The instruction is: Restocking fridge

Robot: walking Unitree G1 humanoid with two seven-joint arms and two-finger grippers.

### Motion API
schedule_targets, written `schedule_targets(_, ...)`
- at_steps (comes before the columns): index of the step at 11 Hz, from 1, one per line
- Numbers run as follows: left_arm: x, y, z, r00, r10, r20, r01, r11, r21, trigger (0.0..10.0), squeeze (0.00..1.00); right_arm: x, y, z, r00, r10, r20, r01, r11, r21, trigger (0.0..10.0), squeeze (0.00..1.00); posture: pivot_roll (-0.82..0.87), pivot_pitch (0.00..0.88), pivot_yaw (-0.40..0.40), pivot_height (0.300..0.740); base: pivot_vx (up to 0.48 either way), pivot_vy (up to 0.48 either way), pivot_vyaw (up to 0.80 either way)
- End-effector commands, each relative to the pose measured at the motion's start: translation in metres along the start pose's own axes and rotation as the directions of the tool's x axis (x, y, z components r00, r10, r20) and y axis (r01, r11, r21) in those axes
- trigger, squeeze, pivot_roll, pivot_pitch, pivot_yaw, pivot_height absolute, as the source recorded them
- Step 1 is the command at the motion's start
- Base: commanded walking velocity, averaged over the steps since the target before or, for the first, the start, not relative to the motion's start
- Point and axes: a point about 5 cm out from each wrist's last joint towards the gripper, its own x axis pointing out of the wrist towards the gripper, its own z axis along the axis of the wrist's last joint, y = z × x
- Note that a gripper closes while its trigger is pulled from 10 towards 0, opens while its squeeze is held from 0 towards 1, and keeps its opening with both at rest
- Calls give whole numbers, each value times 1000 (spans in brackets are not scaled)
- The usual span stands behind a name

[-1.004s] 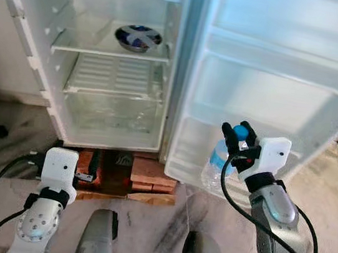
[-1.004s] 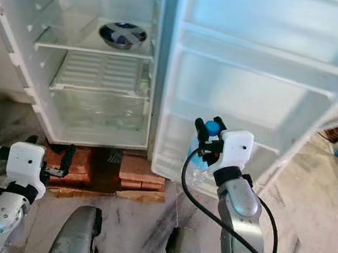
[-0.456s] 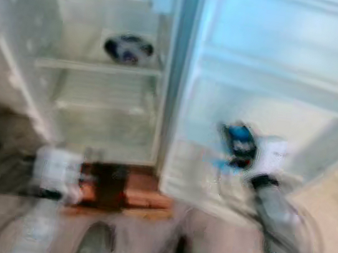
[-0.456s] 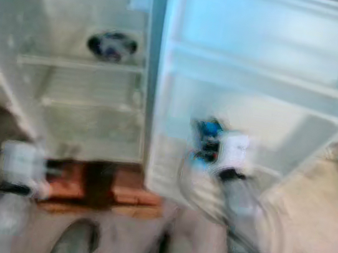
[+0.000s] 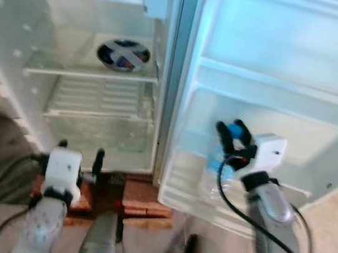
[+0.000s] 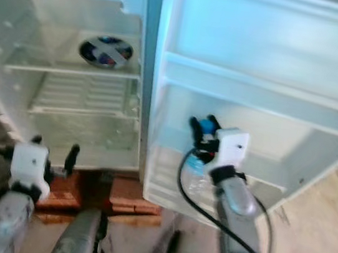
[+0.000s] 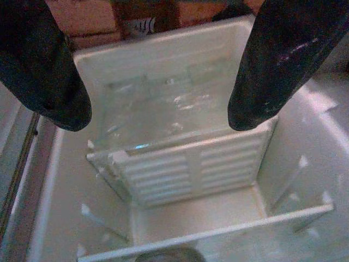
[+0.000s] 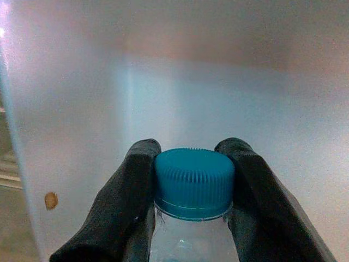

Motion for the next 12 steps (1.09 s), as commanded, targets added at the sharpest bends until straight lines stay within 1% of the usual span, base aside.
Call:
schedule_targets(1, 0, 3, 1, 1000, 3, 3, -3, 1000, 10, 10000, 0, 1, -4, 3, 1000, -26, 10, 26, 1000, -9, 10000, 0, 91, 50, -18, 618, 0, 0, 0)
schedule_targets(2, 0, 3, 1, 1000, 2, 1, -2, 1000, 11, 10000, 0, 2, -4, 3, 1000, -30, 7, 30, 1000, -3, 10000, 0, 93, 50, -18, 618, 0, 0, 0)
schedule_targets(4, -1, 3, 1, 1000, 5, -1, -5, 1000, 10, 10000, 0, 2, -1, 1, 1000, -17, 4, 17, 1000, 8, 10000, 0, 98, 51, -18, 599, 0, 0, 0)
schedule_targets(5, -2, 2, 1, 1000, 4, 0, -4, 1000, 12, 10000, 0, 2, 1, 1, 1000, -8, 4, 8, 1000, 19, 10000, 0, 100, 54, -21, 574, 0, 0, 0)
schedule_targets(7, -2, 3, 1, 1000, 6, 0, -6, 1000, 17, 10000, 0, 4, 5, 1, 1000, 17, 2, -17, 999, 31, 10000, 0, 99, 58, -20, 539, 0, 0, 0)
schedule_targets(8, -3, 3, 2, 1000, 7, 9, -8, 1000, 19, 10000, 0, 4, 11, 2, 998, 60, 10, -60, 997, 41, 10000, 0, 99, 64, -17, 529, 0, 0, 0)
schedule_targets(9, -3, 3, 4, 1000, -3, 25, 3, 1000, 20, 10000, 0, 5, 19, 1, 994, 113, 4, -113, 992, 58, 10000, 0, 99, 66, -15, 529, 0, 0, 0)
schedule_targets(10, -3, 3, 6, 999, -6, 43, 4, 1000, 24, 10000, 0, 5, 30, 2, 981, 193, 12, -194, 978, 78, 10000, 0, 99, 69, -12, 529, 0, 0, 0)
schedule_targets(11, -3, 4, 6, 999, -5, 40, 4, 1000, 24, 10000, 0, 7, 38, 3, 970, 243, 22, -244, 966, 90, 10000, 0, 100, 71, -10, 529, 0, 0, 0)
schedule_targets(12, -3, 3, 6, 999, -6, 33, 5, 1000, 26, 10000, 0, 11, 43, 5, 964, 261, 40, -264, 960, 88, 10000, 0, 100, 71, -10, 524, 0, 0, 0)
